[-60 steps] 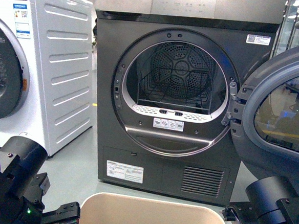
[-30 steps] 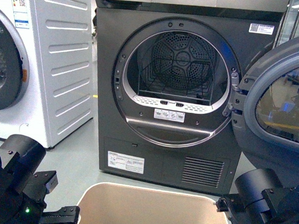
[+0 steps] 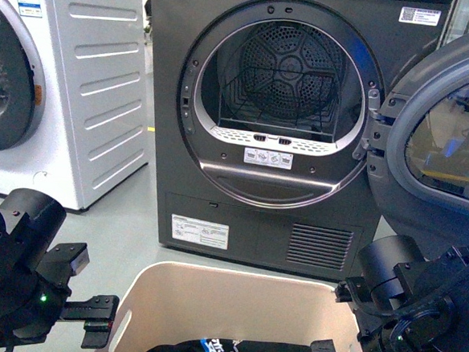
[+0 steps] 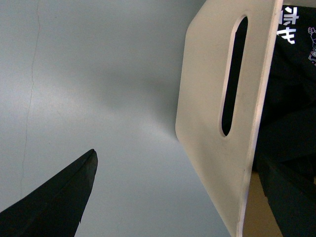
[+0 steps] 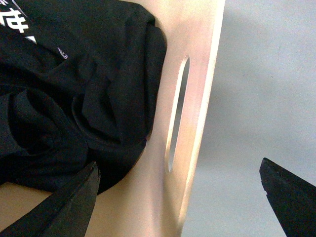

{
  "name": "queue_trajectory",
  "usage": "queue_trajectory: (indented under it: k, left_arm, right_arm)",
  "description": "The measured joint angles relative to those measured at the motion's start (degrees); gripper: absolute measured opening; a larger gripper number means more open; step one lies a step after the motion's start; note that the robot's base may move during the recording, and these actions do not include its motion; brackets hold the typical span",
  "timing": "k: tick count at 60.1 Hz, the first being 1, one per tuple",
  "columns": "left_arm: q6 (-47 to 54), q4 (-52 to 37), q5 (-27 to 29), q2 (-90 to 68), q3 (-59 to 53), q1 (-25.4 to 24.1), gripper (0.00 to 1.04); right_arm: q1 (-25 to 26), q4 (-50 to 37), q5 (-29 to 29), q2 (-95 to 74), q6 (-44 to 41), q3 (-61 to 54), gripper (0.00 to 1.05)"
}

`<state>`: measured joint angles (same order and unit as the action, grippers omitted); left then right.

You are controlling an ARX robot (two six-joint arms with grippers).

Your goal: Move hamper under clothes hanger

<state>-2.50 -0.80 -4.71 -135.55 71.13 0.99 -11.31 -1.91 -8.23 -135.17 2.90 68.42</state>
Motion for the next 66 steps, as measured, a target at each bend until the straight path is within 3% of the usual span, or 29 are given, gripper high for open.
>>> queue_trajectory:
  k: [21,66]
  left_arm:
    - [3.87,-1.51,2.86,-4.44,3.96,1.14,0.98]
    - [-0.13,-2.62,2.99,-9.27,10.51,5.42,0.98]
  right_arm:
    - [0.72,1.53,-1.68,-3.06,0.83,3.04,0.97]
    - [-0.94,2.93,-3.76,-5.09,1.51,6.14,0.96]
